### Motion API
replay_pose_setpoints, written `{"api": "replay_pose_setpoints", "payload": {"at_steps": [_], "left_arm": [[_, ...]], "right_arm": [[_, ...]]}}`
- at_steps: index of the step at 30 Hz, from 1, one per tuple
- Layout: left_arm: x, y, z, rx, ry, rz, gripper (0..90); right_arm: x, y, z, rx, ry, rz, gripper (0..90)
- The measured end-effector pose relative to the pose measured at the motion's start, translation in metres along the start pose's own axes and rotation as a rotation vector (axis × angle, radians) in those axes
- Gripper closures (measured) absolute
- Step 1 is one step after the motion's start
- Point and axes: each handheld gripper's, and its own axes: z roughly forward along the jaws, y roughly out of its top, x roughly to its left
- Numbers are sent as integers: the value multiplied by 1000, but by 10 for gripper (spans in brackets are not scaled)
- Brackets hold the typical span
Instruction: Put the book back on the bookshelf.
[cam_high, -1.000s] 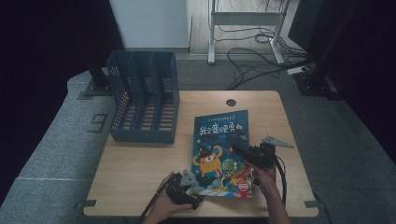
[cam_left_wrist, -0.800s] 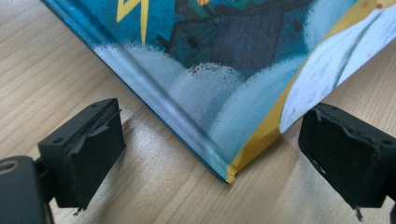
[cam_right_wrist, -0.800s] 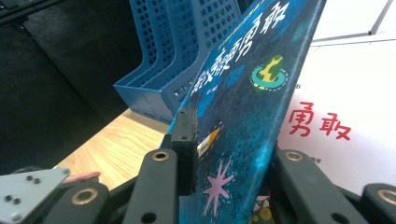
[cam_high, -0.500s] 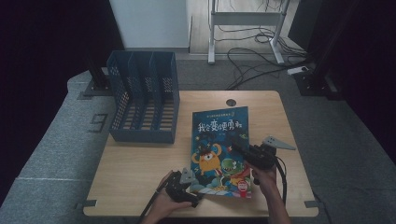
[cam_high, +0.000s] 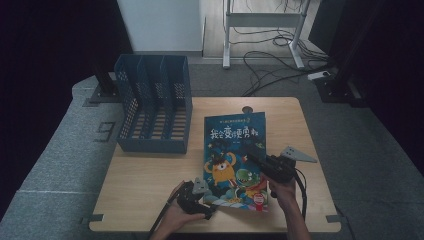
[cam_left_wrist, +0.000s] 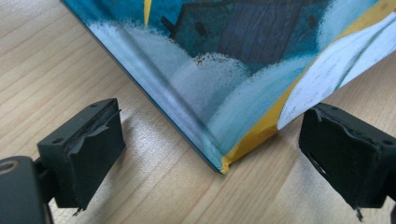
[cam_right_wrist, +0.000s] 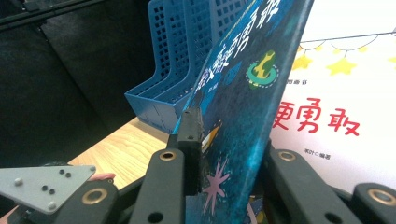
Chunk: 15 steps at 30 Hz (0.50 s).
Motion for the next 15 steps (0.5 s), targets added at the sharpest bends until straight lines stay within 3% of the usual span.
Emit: {"api": "replay_pose_setpoints", "payload": {"at_steps": [15], "left_arm": [[4,1,0,6,3,-13,55]], "right_arm": [[13,3,-1,-38,35,-65,772]]}}
